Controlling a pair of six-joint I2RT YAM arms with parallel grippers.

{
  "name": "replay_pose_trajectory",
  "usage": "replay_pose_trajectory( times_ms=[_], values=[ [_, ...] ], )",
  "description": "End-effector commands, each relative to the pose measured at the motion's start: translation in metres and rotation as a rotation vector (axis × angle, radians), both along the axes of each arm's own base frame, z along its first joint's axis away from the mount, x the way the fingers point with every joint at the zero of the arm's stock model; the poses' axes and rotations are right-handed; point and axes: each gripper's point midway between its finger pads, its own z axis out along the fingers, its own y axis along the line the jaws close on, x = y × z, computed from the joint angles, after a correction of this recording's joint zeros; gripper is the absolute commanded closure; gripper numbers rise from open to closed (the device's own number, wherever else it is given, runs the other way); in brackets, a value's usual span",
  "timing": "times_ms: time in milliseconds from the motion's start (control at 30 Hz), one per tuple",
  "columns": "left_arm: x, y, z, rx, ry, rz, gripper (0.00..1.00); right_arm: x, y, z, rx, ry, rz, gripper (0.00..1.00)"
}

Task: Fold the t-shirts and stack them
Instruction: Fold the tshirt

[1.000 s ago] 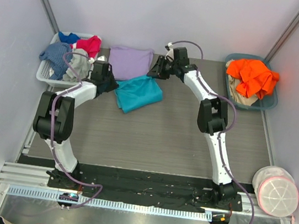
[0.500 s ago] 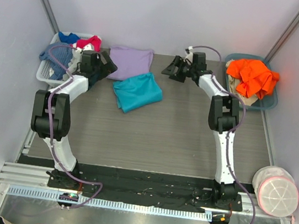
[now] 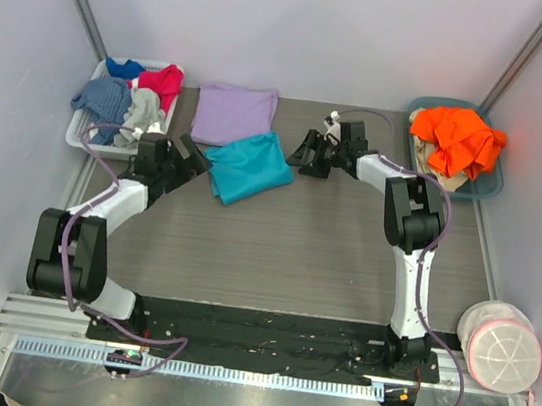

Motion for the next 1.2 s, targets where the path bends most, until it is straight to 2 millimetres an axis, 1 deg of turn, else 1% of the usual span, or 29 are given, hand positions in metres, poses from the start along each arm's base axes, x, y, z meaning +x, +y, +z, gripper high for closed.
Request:
replay_pose_trajectory(
  times_ms=[0,33,67,100,267,333,367,433,500,533,567,600,633,667,700,733,767,800,833,867,900,933,967,1000,1033,1067,1100,1133,1167],
  values=[
    [-0.018,-0.006,0.021,-0.022,-0.065,-0.027,0.0,-0.012,0.001,0.015,0.022,-0.029,0.0,0.24],
    [-0.023,-0.005,0.017,-0.02,-0.056,-0.026,0.0,-0.017,0.002,0.013,0.022,-0.018,0.001,0.24],
    [-0.025,-0.005,0.018,-0.018,-0.057,-0.027,0.0,-0.015,0.003,0.018,0.029,-0.041,-0.001,0.24],
    [-0.028,-0.006,0.019,-0.02,-0.055,-0.032,0.0,-0.02,0.003,0.013,0.026,-0.027,-0.001,0.24],
    [-0.042,-0.009,0.016,-0.036,-0.041,-0.052,0.0,-0.04,0.01,0.006,0.034,0.001,0.011,0.25],
    [-0.048,-0.01,0.014,-0.037,-0.038,-0.056,0.0,-0.052,0.012,0.0,0.018,0.024,0.014,0.25],
    [-0.05,-0.009,0.015,-0.039,-0.038,-0.055,0.0,-0.061,0.02,-0.004,0.009,0.032,0.029,0.25],
    [-0.056,-0.009,0.015,-0.039,-0.037,-0.055,0.0,-0.079,0.025,-0.011,-0.014,0.062,0.042,0.26],
    [-0.061,-0.009,0.014,-0.04,-0.036,-0.058,0.0,-0.105,0.036,-0.023,-0.043,0.102,0.07,0.26],
    [-0.068,-0.009,0.013,-0.039,-0.03,-0.058,0.0,-0.114,0.041,-0.022,-0.05,0.102,0.078,0.27],
    [-0.07,-0.007,0.013,-0.034,-0.028,-0.058,0.0,-0.13,0.052,-0.026,-0.074,0.111,0.098,0.27],
    [-0.074,-0.007,0.012,-0.033,-0.025,-0.058,0.0,-0.147,0.052,-0.036,-0.097,0.144,0.106,0.27],
    [-0.078,-0.007,0.009,-0.03,-0.015,-0.058,0.0,-0.157,0.056,-0.03,-0.093,0.151,0.105,0.27],
    [-0.081,-0.006,0.012,-0.026,-0.027,-0.06,0.0,-0.171,0.061,-0.032,-0.107,0.169,0.115,0.27],
    [-0.084,-0.005,0.011,-0.022,-0.018,-0.057,0.0,-0.197,0.064,-0.042,-0.143,0.199,0.135,0.28],
    [-0.088,-0.004,0.01,-0.016,-0.016,-0.056,0.0,-0.214,0.069,-0.042,-0.148,0.218,0.147,0.28],
    [-0.091,-0.003,0.012,-0.012,-0.018,-0.052,0.0,-0.224,0.073,-0.029,-0.143,0.193,0.155,0.28],
    [-0.093,-0.001,0.012,-0.001,-0.021,-0.05,0.0,-0.254,0.073,-0.04,-0.199,0.226,0.178,0.28],
    [-0.096,0.001,0.011,0.004,-0.018,-0.046,0.0,-0.269,0.068,-0.041,-0.233,0.252,0.18,0.28],
    [-0.098,0.001,0.01,0.008,-0.014,-0.048,0.0,-0.276,0.07,-0.024,-0.229,0.218,0.185,0.28],
    [-0.1,0.002,0.011,0.015,-0.015,-0.046,0.0,-0.291,0.065,-0.026,-0.269,0.209,0.191,0.28],
    [-0.1,0.003,0.011,0.017,-0.015,-0.044,0.0,-0.297,0.057,-0.021,-0.299,0.211,0.182,0.28],
    [-0.102,0.002,0.009,0.016,-0.008,-0.047,0.0,-0.296,0.052,-0.001,-0.291,0.165,0.175,0.29],
    [-0.103,0.003,0.009,0.015,-0.009,-0.044,0.0,-0.292,0.046,0.01,-0.302,0.128,0.154,0.28],
    [-0.104,0.001,0.008,0.01,-0.004,-0.05,0.0,-0.285,0.031,0.016,-0.366,0.092,0.109,0.28],
    [-0.104,0.001,0.009,0.007,-0.005,-0.051,0.0,-0.272,0.029,0.034,-0.379,0.021,0.094,0.26],
    [-0.105,0.0,0.009,0.004,-0.003,-0.055,0.0,-0.267,0.022,0.052,-0.391,-0.028,0.08,0.25],
    [-0.106,-0.001,0.008,-0.002,-0.002,-0.056,0.0,-0.251,0.011,0.059,-0.424,-0.073,0.028,0.25],
    [-0.106,-0.001,0.009,-0.005,-0.003,-0.055,0.0,-0.237,0.01,0.075,-0.417,-0.113,0.008,0.24]
  ],
)
